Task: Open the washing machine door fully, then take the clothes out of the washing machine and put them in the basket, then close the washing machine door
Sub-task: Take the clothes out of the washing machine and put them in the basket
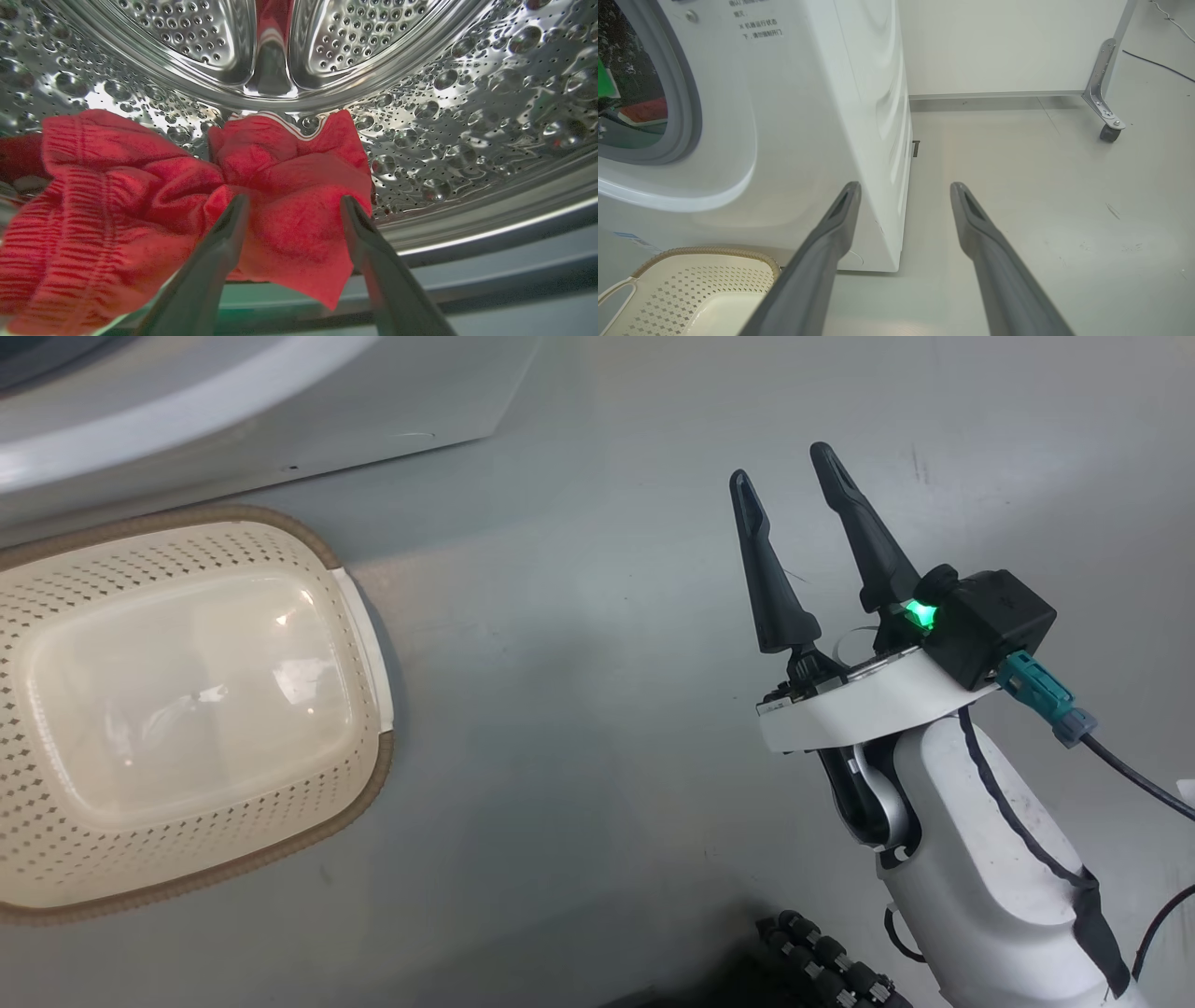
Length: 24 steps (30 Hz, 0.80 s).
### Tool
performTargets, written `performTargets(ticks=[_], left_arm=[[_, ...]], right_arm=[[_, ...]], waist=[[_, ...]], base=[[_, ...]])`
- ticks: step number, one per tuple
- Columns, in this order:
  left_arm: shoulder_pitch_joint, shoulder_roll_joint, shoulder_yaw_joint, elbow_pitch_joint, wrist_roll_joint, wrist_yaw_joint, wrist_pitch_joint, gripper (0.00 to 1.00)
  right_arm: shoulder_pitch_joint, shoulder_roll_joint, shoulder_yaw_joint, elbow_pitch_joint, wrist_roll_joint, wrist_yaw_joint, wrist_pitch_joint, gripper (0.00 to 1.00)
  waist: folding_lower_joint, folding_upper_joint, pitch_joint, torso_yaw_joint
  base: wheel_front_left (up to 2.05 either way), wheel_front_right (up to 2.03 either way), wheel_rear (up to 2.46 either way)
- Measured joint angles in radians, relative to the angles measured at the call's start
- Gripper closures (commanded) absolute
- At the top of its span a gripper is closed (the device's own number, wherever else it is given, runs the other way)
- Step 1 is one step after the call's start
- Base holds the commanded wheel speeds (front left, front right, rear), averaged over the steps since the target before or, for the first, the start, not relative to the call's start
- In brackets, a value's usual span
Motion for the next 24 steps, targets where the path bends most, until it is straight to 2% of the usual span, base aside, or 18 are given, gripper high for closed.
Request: performTargets(ticks=[7,11,15,16,17,18,19,24], left_arm=[[-0.045,0.013,-0.007,0.064,0.001,-0.009,0.011,0.00],[-0.064,0.025,-0.014,0.099,0.014,-0.009,0.027,0.00],[-0.085,0.030,-0.031,0.133,0.020,-0.009,0.053,0.00],[-0.087,0.031,-0.036,0.142,0.025,-0.009,0.059,0.13],[-0.087,0.031,-0.036,0.142,0.025,-0.009,0.059,0.55],[-0.090,0.032,-0.039,0.149,0.027,-0.009,0.065,0.84],[-0.093,0.032,-0.042,0.156,0.027,-0.008,0.068,1.00],[-0.106,0.033,-0.058,0.176,0.045,-0.008,0.071,1.00]], right_arm=[[-0.018,0.000,0.012,0.001,0.004,-0.003,0.000,0.00],[-0.022,0.000,0.018,0.001,0.006,-0.017,0.000,0.00],[-0.025,0.000,0.022,0.002,0.007,-0.017,0.000,0.00],[-0.025,0.000,0.022,0.002,0.007,-0.018,0.000,0.00],[-0.025,0.000,0.022,0.002,0.007,-0.018,0.000,0.00],[-0.026,0.000,0.023,0.003,0.007,-0.019,0.000,0.00],[-0.026,0.000,0.024,0.003,0.007,-0.019,0.000,0.00],[-0.036,0.000,0.024,0.007,0.007,-0.023,0.000,0.00]], waist=[[0.0000,0.0000,0.034,-0.029],[0.0000,0.0000,0.038,-0.031],[0.0000,0.0000,0.037,-0.029],[0.0000,0.0000,0.036,-0.029],[0.0000,0.0000,0.036,-0.029],[0.0000,0.0000,0.036,-0.028],[0.0000,0.0000,0.035,-0.027],[0.0000,0.0000,0.031,-0.025]], base=[[0.00,0.00,0.00],[0.00,0.00,0.00],[0.00,0.00,0.00],[0.00,0.00,0.00],[0.00,0.00,0.00],[0.00,0.00,0.00],[0.00,0.00,0.00],[0.00,0.00,0.00]])
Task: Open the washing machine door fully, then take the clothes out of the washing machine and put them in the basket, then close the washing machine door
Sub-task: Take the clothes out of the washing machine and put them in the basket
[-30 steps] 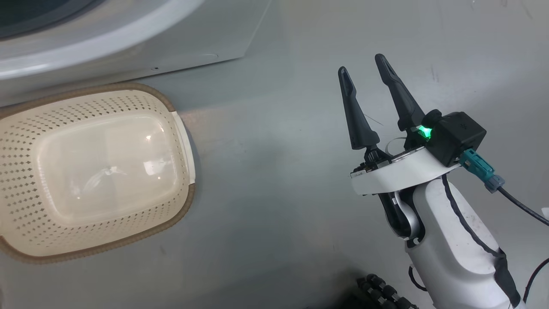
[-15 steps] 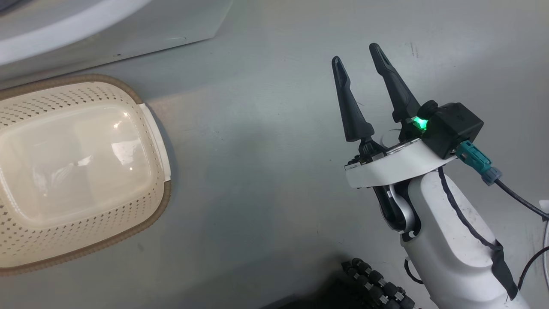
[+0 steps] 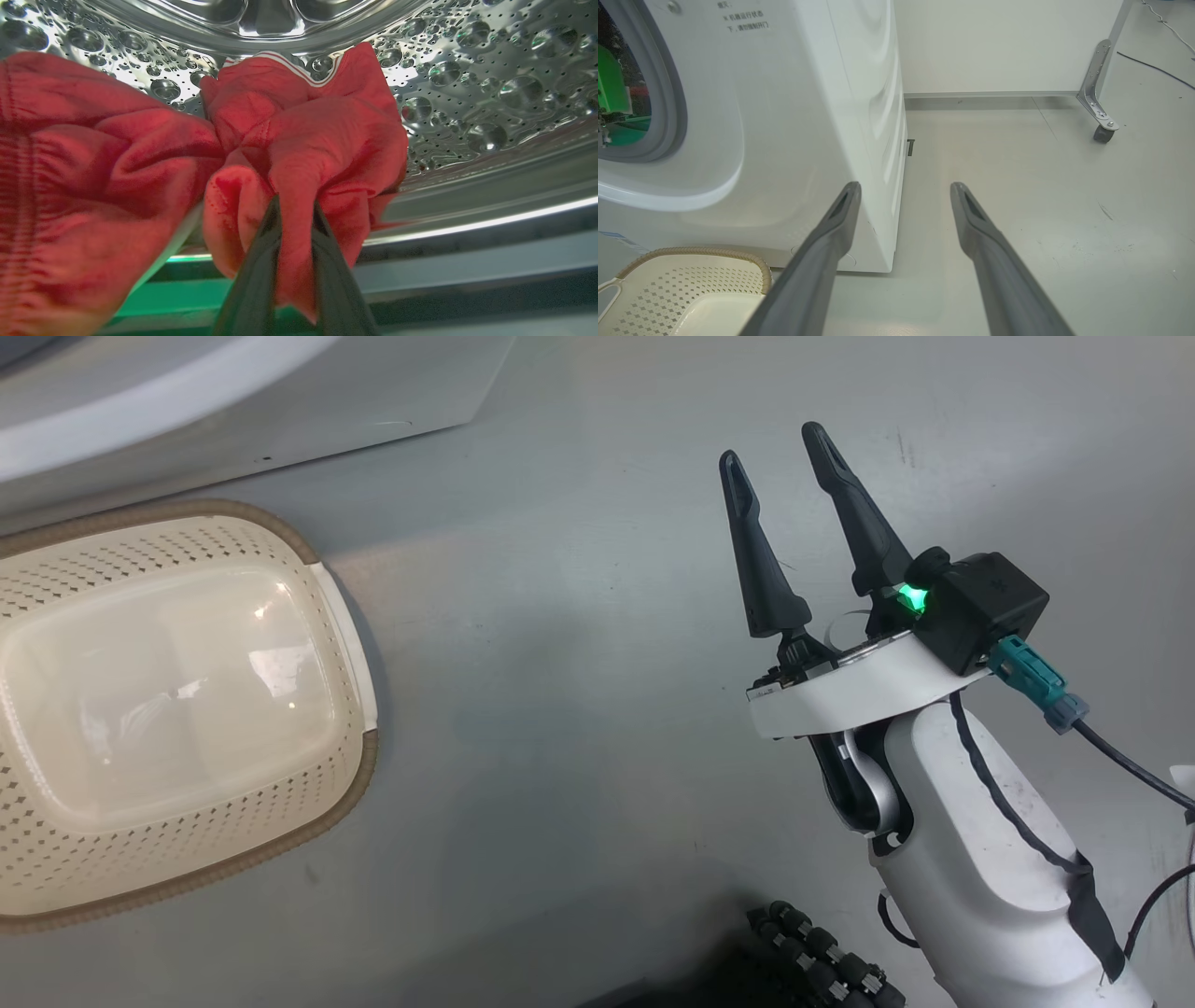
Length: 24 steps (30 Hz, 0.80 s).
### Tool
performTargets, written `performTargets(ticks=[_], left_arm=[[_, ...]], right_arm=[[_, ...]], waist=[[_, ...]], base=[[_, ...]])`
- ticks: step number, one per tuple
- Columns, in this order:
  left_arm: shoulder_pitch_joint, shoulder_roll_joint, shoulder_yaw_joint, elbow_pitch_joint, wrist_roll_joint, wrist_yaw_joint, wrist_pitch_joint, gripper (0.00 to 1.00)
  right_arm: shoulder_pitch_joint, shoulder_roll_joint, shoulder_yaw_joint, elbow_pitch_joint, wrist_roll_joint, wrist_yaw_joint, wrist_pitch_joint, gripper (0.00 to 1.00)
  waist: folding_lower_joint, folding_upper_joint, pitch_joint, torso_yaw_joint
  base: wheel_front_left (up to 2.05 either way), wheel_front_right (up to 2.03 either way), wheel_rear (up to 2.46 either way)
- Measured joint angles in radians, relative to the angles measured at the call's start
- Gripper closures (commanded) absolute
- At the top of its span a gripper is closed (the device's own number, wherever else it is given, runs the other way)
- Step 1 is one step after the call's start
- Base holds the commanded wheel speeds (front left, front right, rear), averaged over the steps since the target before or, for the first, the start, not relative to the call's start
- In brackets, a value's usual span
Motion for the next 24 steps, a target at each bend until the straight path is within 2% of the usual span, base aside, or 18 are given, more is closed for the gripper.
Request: performTargets(ticks=[8,16,24], left_arm=[[-0.006,-0.003,-0.030,0.022,0.031,-0.009,-0.037,1.00],[0.006,-0.027,-0.053,0.024,0.043,-0.021,-0.140,1.00],[0.085,-0.062,-0.055,0.007,0.043,-0.028,-0.254,1.00]], right_arm=[[0.000,0.000,-0.004,0.014,0.000,-0.005,0.000,0.00],[0.000,0.000,-0.026,0.033,-0.014,-0.005,0.000,0.00],[0.006,0.000,-0.053,0.052,-0.041,-0.005,0.000,0.00]], waist=[[0.0000,0.0000,-0.019,0.004],[0.0000,0.0000,-0.063,0.021],[0.0000,0.0000,-0.116,0.044]], base=[[0.00,0.00,0.00],[0.00,0.00,0.00],[0.00,0.00,0.00]])
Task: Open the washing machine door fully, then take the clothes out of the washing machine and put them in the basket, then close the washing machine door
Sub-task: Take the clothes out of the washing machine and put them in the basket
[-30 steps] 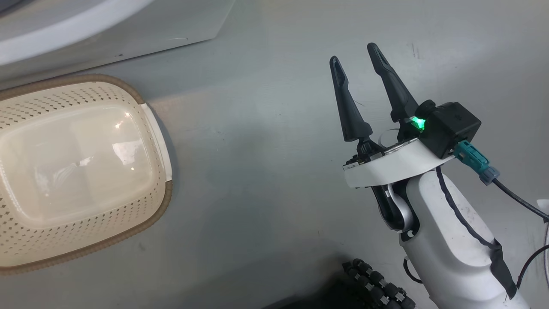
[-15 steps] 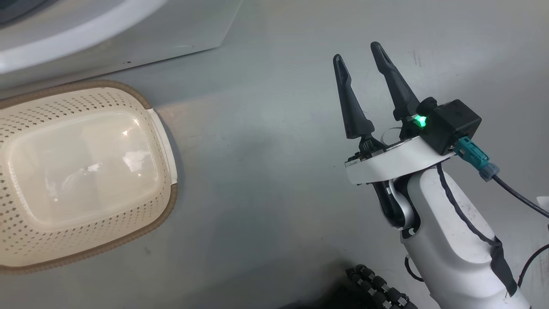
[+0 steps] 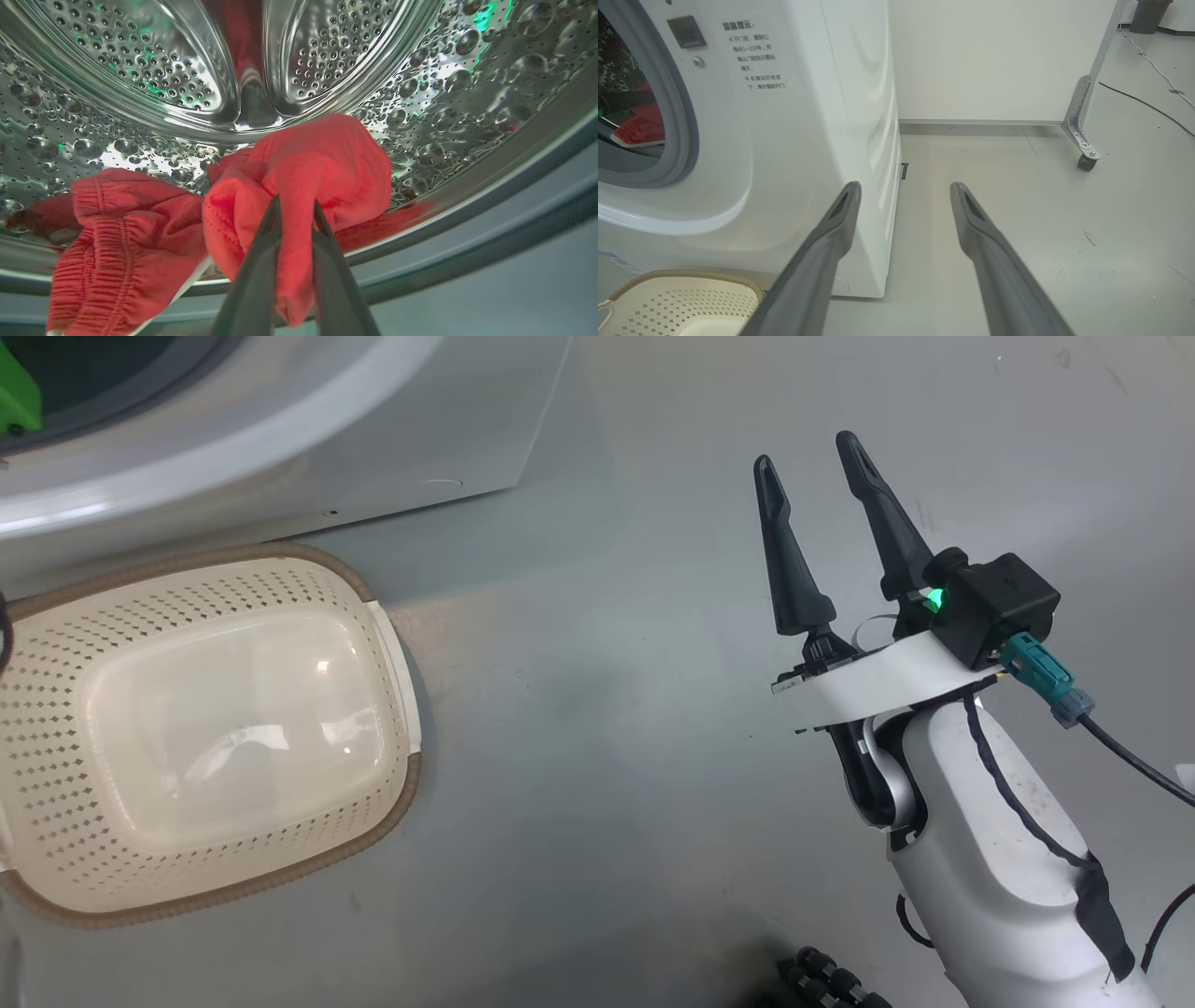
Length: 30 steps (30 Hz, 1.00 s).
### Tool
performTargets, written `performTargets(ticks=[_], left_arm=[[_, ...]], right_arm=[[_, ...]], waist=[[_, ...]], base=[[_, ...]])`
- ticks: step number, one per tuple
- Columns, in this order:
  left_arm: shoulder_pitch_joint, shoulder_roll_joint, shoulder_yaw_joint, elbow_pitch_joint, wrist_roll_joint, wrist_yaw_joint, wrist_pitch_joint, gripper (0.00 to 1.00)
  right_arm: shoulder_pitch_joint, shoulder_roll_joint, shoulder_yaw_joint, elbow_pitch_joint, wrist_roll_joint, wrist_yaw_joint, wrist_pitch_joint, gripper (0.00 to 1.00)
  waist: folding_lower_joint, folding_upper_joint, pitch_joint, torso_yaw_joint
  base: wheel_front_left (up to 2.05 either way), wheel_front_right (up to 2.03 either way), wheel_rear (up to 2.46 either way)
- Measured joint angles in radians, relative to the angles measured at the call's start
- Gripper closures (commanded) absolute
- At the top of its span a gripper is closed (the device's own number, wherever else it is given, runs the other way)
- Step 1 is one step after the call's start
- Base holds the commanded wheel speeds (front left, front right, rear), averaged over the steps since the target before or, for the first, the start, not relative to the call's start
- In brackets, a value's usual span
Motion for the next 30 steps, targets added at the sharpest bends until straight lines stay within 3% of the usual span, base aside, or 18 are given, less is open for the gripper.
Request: performTargets(ticks=[13,30], left_arm=[[0.218,-0.064,-0.008,-0.059,0.000,-0.003,-0.172,1.00],[0.501,-0.143,-0.005,-0.198,-0.002,0.055,-0.321,1.00]], right_arm=[[0.056,0.000,-0.025,0.035,-0.026,0.002,0.000,0.00],[0.158,-0.001,-0.085,0.086,-0.063,0.021,0.000,0.00]], waist=[[0.0000,0.0000,-0.104,0.054],[0.0000,0.0000,-0.283,0.115]], base=[[0.00,0.00,0.00],[0.00,0.00,0.00]])
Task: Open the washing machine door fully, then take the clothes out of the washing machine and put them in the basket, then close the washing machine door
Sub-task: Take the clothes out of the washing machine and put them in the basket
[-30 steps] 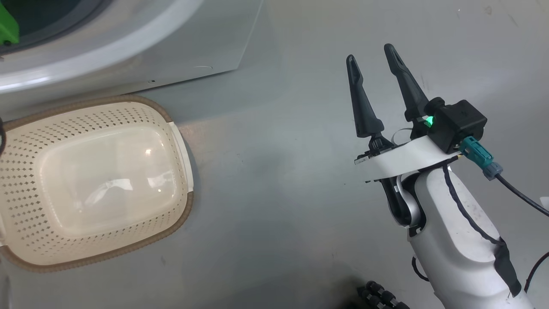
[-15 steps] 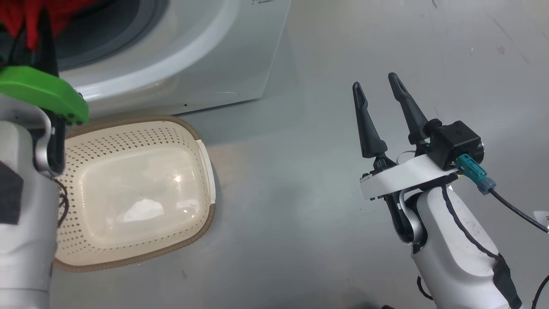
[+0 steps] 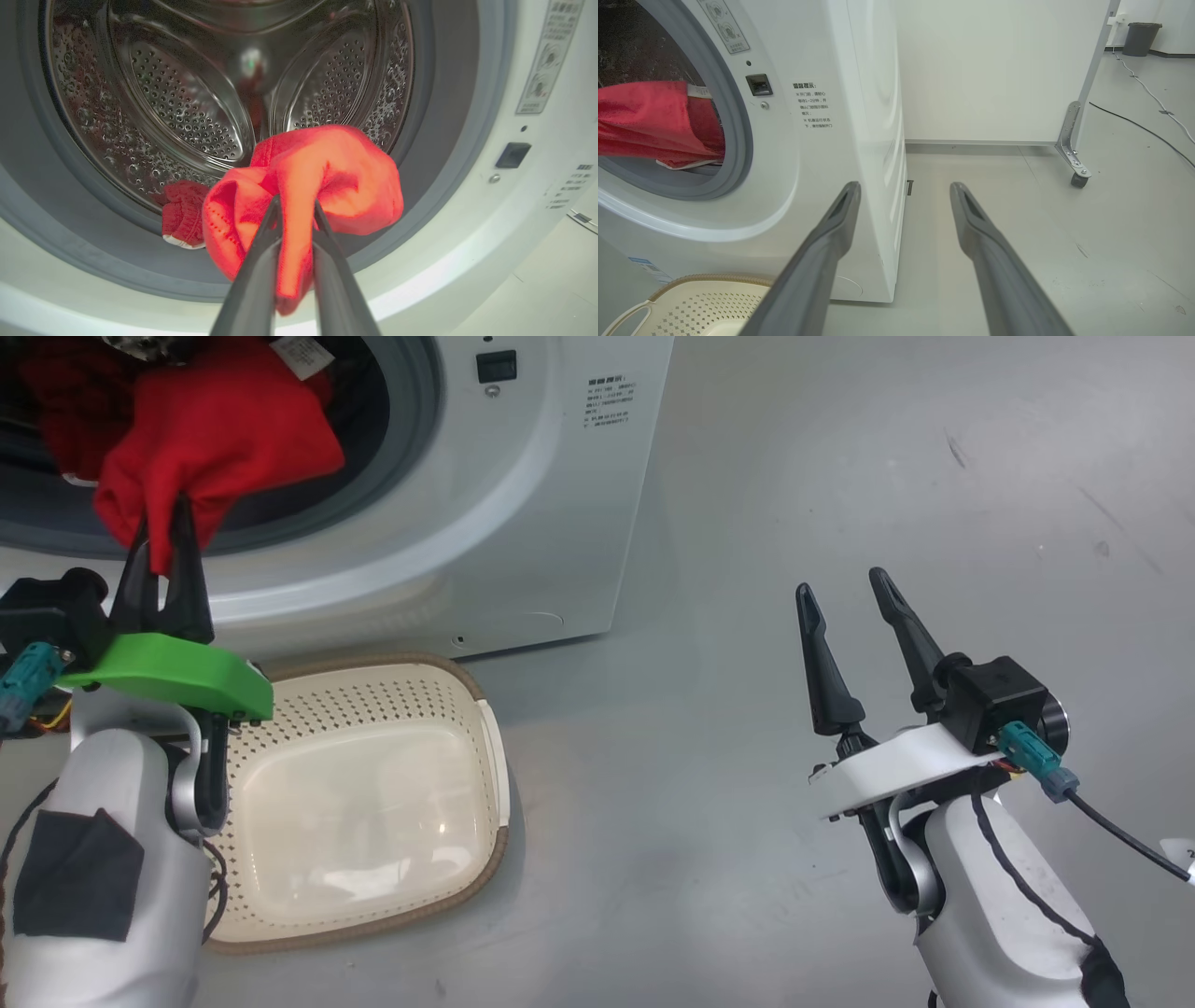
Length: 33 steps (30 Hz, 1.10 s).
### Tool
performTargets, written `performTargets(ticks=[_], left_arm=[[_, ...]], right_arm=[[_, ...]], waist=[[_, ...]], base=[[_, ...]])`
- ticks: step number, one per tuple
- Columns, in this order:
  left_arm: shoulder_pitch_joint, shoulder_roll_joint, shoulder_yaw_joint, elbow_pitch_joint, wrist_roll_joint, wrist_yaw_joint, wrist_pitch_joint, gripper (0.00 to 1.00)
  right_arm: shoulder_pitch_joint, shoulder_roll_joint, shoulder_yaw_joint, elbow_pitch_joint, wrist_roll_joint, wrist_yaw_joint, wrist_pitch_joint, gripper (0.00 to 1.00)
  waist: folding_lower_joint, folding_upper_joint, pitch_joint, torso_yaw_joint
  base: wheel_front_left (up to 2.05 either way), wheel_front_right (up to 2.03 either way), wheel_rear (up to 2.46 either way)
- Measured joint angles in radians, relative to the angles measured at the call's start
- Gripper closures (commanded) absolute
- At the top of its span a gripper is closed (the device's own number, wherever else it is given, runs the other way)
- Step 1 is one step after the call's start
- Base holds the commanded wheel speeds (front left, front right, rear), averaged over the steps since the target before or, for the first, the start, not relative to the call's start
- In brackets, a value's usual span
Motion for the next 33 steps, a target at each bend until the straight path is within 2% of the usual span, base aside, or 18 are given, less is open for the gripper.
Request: performTargets(ticks=[12,20,33], left_arm=[[0.092,0.006,0.018,-0.200,0.031,0.040,-0.016,1.00],[0.154,0.009,0.023,-0.331,0.054,0.071,-0.023,1.00],[0.262,0.008,0.017,-0.485,0.058,0.096,-0.013,1.00]], right_arm=[[0.070,0.001,0.000,0.016,-0.001,0.017,0.000,0.00],[0.112,0.001,-0.006,0.019,-0.001,0.018,0.000,0.00],[0.150,0.002,-0.021,0.016,-0.009,0.018,0.000,0.00]], waist=[[0.0000,0.0000,-0.126,0.027],[0.0000,0.0000,-0.191,0.031],[0.0000,0.0000,-0.238,0.049]], base=[[0.00,0.00,0.00],[0.00,0.00,0.00],[0.00,0.00,0.00]])
